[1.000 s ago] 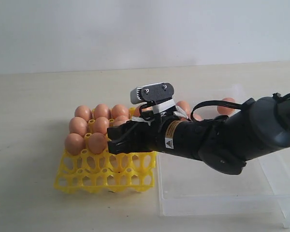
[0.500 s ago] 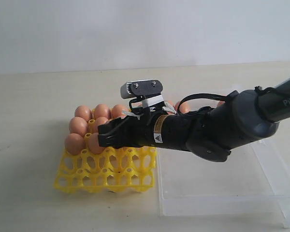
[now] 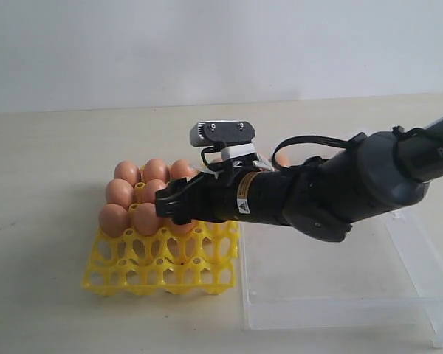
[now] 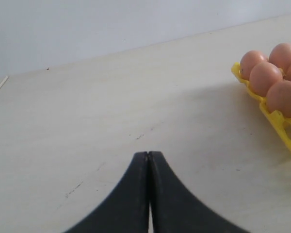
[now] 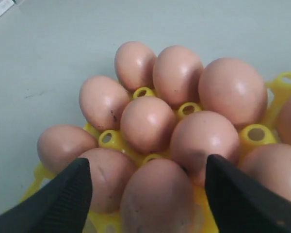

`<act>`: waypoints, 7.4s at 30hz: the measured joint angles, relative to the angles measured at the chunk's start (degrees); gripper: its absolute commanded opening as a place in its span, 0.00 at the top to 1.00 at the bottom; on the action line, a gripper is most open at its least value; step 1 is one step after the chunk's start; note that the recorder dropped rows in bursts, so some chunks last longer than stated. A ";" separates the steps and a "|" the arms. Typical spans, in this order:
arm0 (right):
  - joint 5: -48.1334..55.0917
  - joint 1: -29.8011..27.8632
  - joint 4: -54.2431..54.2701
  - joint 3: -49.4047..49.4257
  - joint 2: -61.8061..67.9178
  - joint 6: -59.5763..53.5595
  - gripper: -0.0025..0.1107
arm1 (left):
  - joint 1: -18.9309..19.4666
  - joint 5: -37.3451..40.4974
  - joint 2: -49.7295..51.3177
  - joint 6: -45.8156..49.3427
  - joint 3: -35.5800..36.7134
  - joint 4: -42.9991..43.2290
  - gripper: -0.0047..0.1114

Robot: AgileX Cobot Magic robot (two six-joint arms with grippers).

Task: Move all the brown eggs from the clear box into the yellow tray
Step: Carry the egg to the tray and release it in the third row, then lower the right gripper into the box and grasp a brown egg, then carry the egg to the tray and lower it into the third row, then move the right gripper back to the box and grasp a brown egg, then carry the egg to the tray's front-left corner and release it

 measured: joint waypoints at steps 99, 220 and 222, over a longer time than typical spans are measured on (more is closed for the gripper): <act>0.68 -4.04 3.49 5.80 -2.71 -15.91 0.45 | 0.00 0.00 0.00 0.00 0.00 0.00 0.96; -11.00 9.26 -2.38 -5.84 5.60 -3.57 0.98 | 0.00 0.00 0.00 0.00 0.00 0.00 0.96; -11.00 9.26 -2.52 -6.48 6.02 -3.01 0.98 | 0.00 0.00 0.00 0.00 0.00 0.00 0.96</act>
